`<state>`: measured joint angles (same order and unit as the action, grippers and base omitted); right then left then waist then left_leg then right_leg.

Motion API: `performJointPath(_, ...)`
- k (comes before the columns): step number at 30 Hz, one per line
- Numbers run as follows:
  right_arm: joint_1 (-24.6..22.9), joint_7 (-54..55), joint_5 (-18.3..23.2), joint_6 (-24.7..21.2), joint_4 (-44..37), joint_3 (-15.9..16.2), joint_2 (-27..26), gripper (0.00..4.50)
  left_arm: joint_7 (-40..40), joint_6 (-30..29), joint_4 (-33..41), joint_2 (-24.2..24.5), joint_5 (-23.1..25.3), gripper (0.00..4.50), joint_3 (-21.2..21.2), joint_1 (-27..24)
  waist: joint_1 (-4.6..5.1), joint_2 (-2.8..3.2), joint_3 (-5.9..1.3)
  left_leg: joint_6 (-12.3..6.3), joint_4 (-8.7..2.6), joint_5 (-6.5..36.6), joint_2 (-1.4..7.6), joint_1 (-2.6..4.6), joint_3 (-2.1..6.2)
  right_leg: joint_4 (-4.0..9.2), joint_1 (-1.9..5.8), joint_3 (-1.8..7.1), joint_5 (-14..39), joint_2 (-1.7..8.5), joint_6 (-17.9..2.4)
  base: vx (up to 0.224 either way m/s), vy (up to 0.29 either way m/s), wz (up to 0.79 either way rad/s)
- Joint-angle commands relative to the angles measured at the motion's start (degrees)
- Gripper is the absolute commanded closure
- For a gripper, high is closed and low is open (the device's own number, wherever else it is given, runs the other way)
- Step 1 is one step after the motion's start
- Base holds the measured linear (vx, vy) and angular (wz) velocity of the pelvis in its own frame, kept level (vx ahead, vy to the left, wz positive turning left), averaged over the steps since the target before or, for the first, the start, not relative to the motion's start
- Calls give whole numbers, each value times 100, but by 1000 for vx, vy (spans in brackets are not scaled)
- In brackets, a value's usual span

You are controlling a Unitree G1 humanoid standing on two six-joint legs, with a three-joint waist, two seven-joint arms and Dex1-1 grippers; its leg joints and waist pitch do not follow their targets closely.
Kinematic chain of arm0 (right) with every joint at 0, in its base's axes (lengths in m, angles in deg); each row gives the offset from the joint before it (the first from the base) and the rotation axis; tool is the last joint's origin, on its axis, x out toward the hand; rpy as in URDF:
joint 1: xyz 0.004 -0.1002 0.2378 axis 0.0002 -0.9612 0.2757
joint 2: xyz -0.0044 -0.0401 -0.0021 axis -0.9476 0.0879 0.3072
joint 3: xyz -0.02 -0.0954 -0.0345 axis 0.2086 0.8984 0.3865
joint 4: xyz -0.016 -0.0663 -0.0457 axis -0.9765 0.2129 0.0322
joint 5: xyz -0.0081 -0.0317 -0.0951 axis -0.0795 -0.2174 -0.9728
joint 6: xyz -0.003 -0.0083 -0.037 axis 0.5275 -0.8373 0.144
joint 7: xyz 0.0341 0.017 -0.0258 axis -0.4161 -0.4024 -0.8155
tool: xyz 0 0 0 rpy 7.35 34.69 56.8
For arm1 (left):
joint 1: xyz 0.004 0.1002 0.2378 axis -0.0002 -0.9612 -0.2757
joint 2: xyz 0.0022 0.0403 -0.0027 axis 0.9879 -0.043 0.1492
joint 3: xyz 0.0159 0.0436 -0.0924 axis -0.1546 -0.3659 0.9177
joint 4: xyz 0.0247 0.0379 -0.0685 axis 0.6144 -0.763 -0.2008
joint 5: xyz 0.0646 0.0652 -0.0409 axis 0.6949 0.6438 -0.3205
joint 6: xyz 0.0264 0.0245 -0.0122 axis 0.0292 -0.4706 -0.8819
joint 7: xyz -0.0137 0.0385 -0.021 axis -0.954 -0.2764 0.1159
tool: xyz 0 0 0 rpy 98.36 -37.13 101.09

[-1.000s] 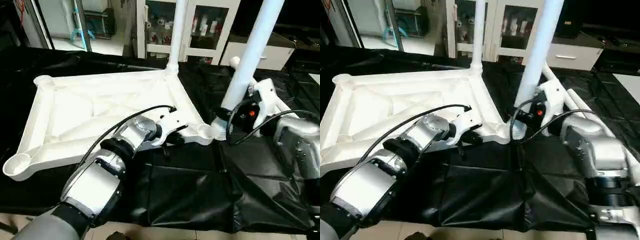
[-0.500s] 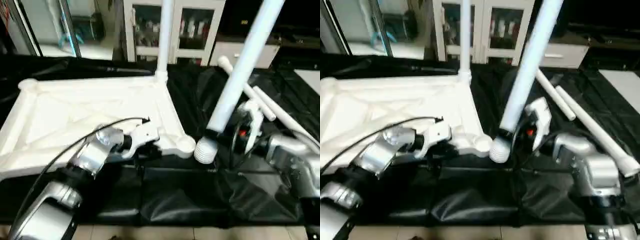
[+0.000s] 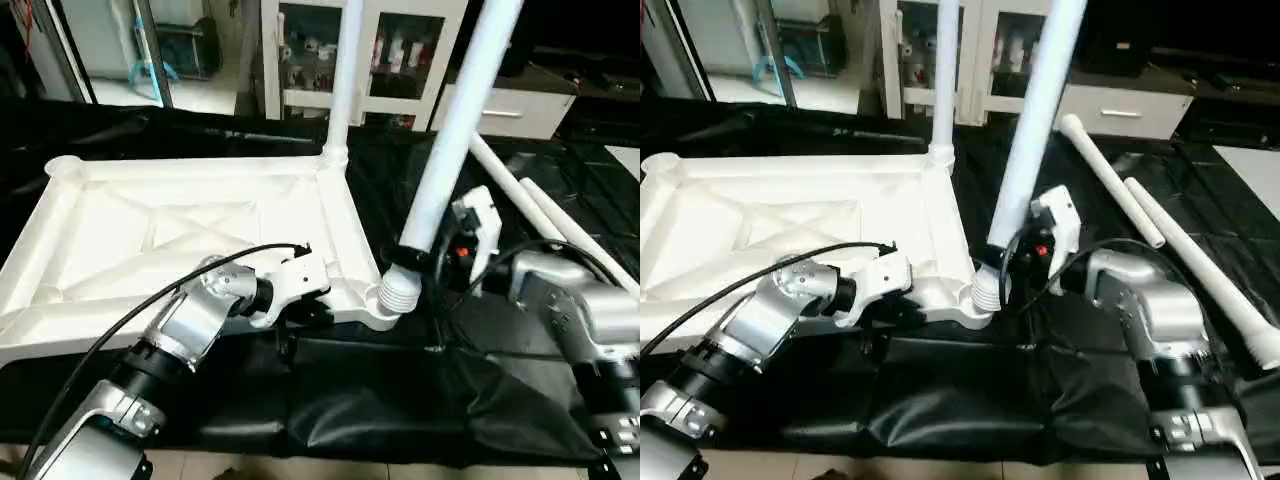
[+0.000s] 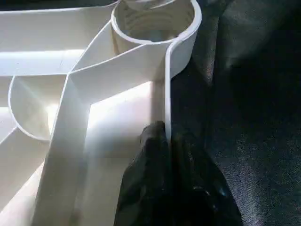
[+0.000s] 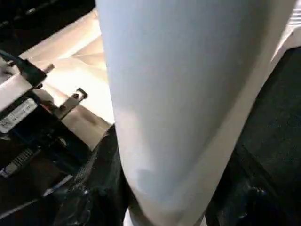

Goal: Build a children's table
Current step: Insert table leg to table base

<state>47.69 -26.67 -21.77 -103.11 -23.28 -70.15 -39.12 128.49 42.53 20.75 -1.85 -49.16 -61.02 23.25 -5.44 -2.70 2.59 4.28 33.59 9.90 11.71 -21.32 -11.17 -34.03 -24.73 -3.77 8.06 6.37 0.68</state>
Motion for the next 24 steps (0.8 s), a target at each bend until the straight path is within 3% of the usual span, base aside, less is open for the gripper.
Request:
performJointPath(1, 44, -235, 10, -67, 39, 80, 103, 264, -1, -117, -57, -103, 2, 450, -190, -147, -7, -106, -371, -99, -396, 1364, 119, 48, 29, 370, 297, 175, 1789, 170, -954, 0, 0, 0)
performJointPath(10, 95, -363, -49, -8, 342, 142, 71, 264, -169, -184, -44, -159, 12, 450, -177, -133, -13, -169, -356, 15, -419, 1669, 123, 59, 57, 437, 267, 168, 2341, 188, -722, 0, 0, 0)
performJointPath(17, 185, -217, -182, 343, 894, -4, -59, 264, -212, -175, -66, -176, 27, 450, -152, -114, -15, -199, -367, 3, -404, 1629, 120, 61, 49, 431, 255, 166, 2300, 187, -750, 0, 0, 0)
performJointPath(24, 47, -174, -52, 534, 1222, -214, -208, 264, -294, -190, -68, -180, -7, 450, -100, -136, -31, -242, -364, -41, -406, 1554, 122, 48, 44, 418, 267, 165, 2261, 191, -762, 0, 0, 0)
